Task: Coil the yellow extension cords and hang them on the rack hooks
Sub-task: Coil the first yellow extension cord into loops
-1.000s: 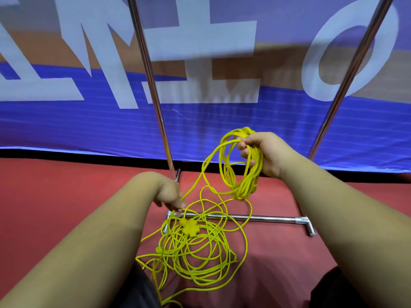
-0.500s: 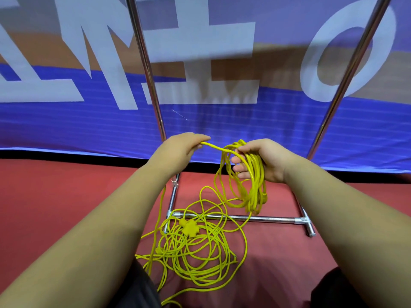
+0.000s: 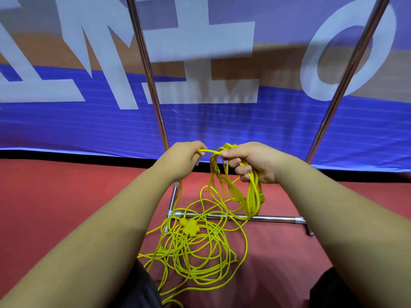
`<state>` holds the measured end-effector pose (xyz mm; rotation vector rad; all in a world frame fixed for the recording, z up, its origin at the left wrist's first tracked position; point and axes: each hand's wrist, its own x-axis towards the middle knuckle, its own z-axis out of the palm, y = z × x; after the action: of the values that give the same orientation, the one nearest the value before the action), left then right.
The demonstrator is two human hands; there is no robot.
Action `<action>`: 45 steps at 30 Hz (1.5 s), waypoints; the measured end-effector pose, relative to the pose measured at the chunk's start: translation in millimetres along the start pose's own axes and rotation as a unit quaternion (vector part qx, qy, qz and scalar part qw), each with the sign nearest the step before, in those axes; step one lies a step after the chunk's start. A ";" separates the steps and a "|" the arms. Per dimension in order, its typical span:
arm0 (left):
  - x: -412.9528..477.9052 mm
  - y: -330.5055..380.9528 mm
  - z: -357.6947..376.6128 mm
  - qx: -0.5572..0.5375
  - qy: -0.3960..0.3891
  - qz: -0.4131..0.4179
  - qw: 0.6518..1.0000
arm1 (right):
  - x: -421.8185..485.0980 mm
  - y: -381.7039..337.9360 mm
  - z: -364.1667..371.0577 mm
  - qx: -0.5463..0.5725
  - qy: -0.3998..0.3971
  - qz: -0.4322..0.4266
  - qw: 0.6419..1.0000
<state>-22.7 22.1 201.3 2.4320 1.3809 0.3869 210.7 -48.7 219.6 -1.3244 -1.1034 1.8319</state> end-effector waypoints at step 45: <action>5.8 23.5 12.0 0.010 -0.118 0.126 0.985 | 12.5 6.5 -36.0 0.050 0.217 -0.069 0.972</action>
<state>3.1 14.1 200.2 2.5774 0.9891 0.1337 241.0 -31.5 203.0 -1.4590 -0.8336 1.3880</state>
